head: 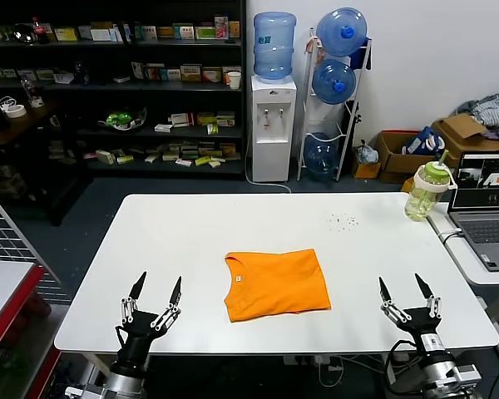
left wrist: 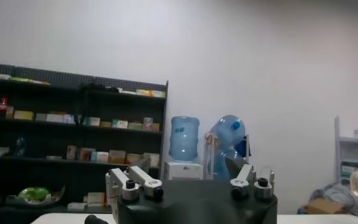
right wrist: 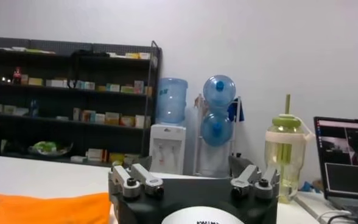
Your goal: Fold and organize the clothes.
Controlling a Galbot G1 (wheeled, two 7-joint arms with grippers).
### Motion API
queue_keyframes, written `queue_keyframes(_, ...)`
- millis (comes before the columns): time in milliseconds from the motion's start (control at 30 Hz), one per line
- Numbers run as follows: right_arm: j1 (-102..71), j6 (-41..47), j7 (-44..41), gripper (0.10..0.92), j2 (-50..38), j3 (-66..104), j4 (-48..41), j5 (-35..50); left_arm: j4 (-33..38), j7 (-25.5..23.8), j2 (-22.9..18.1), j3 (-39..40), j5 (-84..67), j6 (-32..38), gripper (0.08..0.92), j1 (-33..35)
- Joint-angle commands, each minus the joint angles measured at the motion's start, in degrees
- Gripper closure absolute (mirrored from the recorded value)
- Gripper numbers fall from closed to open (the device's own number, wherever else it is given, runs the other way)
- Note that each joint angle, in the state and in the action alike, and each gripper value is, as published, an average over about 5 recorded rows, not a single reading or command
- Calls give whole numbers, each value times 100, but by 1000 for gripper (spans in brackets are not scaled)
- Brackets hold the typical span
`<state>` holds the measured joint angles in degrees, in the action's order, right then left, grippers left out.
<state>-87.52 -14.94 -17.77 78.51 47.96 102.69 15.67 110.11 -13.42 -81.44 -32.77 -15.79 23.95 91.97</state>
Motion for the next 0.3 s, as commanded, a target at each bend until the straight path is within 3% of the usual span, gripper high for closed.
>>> queue_keyframes(33,-31,-232,-116,203,437,144,-23,-237,32,-185,-259,-141,283,217,177,169)
queue_keyframes(300,-53,-306,-113,203,479,121,-25,-284,34,-167,-323,-141,289,218,177,175)
